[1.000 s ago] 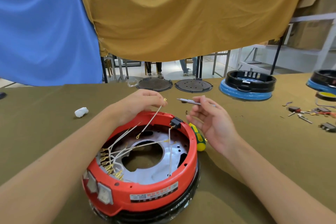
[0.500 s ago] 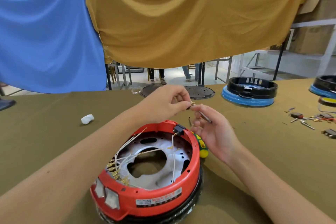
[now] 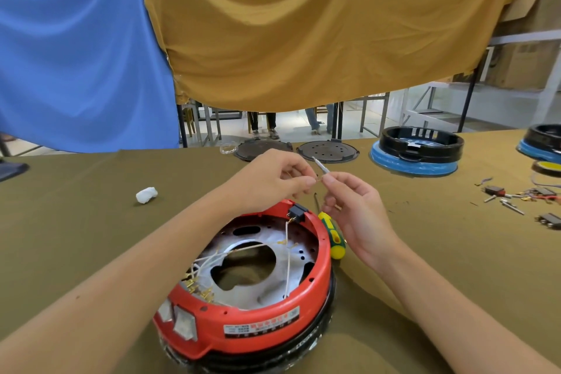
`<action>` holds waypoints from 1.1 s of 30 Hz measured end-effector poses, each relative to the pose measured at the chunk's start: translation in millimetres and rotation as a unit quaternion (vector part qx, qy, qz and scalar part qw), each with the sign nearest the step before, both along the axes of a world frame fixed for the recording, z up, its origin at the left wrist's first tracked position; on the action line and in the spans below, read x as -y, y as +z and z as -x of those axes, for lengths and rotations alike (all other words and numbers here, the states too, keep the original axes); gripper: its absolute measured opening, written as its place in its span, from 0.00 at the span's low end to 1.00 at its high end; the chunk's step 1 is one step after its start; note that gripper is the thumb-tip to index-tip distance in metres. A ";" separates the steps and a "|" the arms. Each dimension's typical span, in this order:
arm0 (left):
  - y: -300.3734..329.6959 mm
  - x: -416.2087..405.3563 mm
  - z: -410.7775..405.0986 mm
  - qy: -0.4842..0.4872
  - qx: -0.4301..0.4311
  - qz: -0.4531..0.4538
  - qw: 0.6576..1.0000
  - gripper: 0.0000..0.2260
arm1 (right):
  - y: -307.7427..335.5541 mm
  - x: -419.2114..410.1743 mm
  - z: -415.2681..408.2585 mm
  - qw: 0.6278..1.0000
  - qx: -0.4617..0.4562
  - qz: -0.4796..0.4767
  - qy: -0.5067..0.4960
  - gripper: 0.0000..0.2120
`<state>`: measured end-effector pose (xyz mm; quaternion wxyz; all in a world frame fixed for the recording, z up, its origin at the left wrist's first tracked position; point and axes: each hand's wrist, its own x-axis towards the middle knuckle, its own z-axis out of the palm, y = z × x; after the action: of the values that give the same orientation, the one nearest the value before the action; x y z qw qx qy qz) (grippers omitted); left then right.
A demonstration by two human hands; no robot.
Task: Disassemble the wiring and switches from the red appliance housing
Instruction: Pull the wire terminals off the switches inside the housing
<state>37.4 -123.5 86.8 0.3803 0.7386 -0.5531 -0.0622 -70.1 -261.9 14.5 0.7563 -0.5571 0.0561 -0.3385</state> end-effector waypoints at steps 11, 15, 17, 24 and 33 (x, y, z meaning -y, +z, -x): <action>-25.2 -74.8 -63.3 0.166 0.019 -0.150 0.974 0.07 | 5.3 44.2 6.0 0.957 0.037 -0.264 -0.112 0.06; -34.4 -80.8 -68.5 0.148 -0.047 -0.157 0.975 0.12 | 2.7 53.6 10.6 0.970 -0.088 -0.175 -0.143 0.05; -39.9 -82.1 -69.8 0.149 -0.068 -0.128 0.978 0.14 | 4.9 56.6 11.9 0.970 -0.123 -0.160 -0.137 0.02; -47.6 -85.3 -74.6 0.135 -0.149 -0.089 0.976 0.14 | 10.6 72.3 21.1 0.969 -0.177 -0.121 -0.121 0.04; -49.6 -86.8 -73.5 0.149 -0.244 -0.052 0.957 0.12 | -12.9 80.3 12.8 0.843 -0.371 0.307 -0.238 0.03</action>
<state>110.9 -36.7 37.2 0.4697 0.7937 -0.3234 -0.2119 -82.9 -342.1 1.6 0.3656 -0.8141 0.3571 -0.2759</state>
